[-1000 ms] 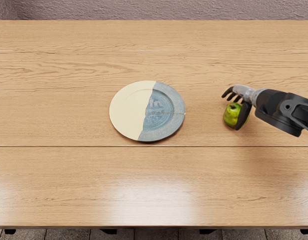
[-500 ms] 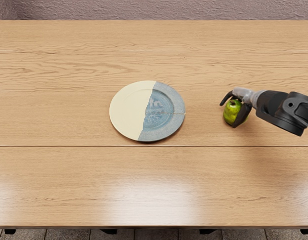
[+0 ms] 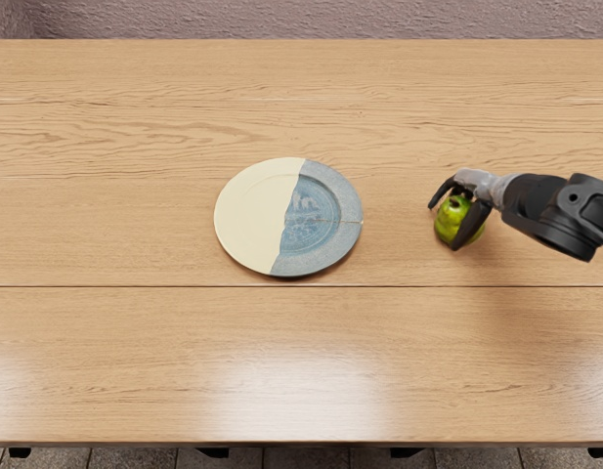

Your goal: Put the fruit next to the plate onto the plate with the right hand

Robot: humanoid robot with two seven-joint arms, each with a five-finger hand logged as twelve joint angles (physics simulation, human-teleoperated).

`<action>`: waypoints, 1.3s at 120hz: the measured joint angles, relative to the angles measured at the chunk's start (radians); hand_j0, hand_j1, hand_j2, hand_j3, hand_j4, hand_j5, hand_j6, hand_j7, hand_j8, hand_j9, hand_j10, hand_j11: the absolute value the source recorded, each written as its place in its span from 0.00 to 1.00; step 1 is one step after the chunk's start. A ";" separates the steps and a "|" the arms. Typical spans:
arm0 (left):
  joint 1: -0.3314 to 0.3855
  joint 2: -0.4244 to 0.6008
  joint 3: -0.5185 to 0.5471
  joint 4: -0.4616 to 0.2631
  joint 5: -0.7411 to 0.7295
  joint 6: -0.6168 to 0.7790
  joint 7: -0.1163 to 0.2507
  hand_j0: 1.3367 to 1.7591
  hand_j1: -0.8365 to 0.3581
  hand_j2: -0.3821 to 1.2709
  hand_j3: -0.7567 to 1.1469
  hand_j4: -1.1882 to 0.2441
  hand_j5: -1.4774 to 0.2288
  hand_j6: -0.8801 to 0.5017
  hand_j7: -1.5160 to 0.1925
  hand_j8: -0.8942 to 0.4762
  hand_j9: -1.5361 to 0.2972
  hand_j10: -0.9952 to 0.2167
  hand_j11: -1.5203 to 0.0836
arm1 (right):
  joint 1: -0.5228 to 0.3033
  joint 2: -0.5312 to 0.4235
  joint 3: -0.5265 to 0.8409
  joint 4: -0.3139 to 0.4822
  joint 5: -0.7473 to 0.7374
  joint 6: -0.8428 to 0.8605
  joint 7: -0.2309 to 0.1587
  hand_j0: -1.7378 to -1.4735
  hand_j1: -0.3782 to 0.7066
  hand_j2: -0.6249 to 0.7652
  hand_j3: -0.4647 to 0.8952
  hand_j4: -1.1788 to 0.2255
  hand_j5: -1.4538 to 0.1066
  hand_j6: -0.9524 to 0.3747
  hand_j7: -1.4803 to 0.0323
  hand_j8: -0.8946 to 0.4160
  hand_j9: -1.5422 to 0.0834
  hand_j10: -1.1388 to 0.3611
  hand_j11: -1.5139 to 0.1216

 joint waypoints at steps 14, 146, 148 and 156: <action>0.000 0.000 0.000 0.000 0.000 0.000 0.000 0.76 0.98 0.23 0.40 0.82 0.86 0.63 0.88 0.65 0.83 0.81 0.94 | 0.003 0.001 0.053 0.000 0.023 0.004 0.000 0.31 0.49 0.55 0.34 0.46 0.50 0.41 0.53 0.44 0.53 0.50 0.51; 0.000 0.000 0.000 0.000 0.000 0.000 0.000 0.76 0.98 0.23 0.40 0.82 0.86 0.63 0.88 0.65 0.83 0.81 0.94 | 0.090 0.320 0.159 0.026 0.107 0.076 0.000 0.31 0.50 0.55 0.34 0.46 0.44 0.44 0.50 0.48 0.49 0.53 0.47; 0.000 0.000 0.000 0.000 0.000 0.000 0.000 0.76 0.98 0.23 0.40 0.82 0.86 0.63 0.88 0.65 0.83 0.81 0.94 | 0.089 0.323 0.159 0.026 0.106 0.076 0.000 0.31 0.51 0.55 0.34 0.46 0.44 0.44 0.50 0.48 0.49 0.53 0.47; 0.000 0.000 0.000 0.000 0.000 0.000 0.000 0.76 0.98 0.23 0.40 0.82 0.86 0.63 0.88 0.65 0.83 0.81 0.94 | 0.089 0.330 0.157 0.025 0.105 0.074 0.000 0.31 0.50 0.54 0.34 0.48 0.47 0.44 0.52 0.47 0.51 0.53 0.50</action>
